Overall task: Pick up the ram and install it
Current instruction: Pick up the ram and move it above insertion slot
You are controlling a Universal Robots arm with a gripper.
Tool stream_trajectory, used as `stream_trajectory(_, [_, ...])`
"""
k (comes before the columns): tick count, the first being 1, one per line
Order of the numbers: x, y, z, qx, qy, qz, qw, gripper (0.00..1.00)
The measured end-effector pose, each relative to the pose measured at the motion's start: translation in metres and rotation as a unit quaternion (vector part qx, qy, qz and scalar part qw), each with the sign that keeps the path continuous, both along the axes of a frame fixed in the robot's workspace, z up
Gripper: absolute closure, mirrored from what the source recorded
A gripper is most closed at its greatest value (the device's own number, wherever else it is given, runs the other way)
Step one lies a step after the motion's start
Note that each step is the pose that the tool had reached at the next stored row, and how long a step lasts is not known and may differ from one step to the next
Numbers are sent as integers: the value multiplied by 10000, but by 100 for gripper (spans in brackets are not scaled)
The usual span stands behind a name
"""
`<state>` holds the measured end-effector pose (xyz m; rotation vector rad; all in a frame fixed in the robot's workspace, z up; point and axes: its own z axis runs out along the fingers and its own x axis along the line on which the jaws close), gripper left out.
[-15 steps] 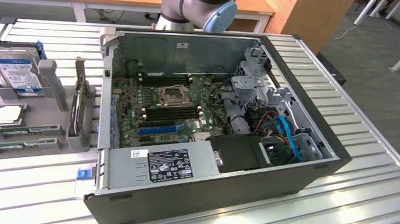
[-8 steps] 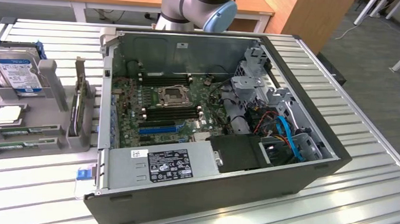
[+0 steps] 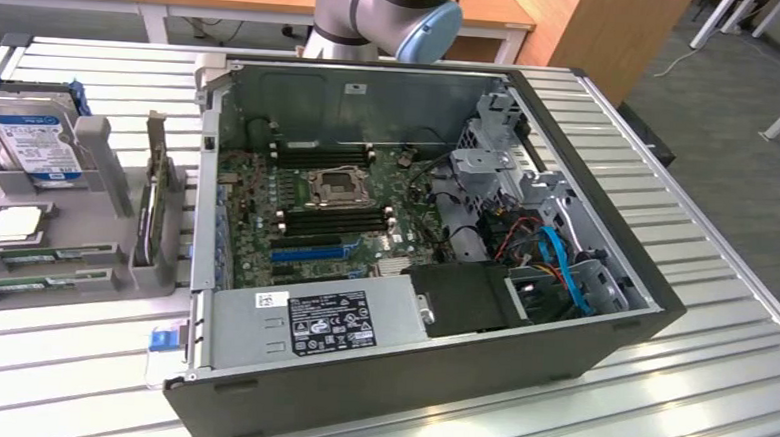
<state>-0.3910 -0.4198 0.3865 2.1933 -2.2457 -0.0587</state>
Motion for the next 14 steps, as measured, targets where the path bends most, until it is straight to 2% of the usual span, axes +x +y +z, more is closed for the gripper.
stream_trajectory(14, [0, 0, -23, 0, 0, 0, 10000, 90])
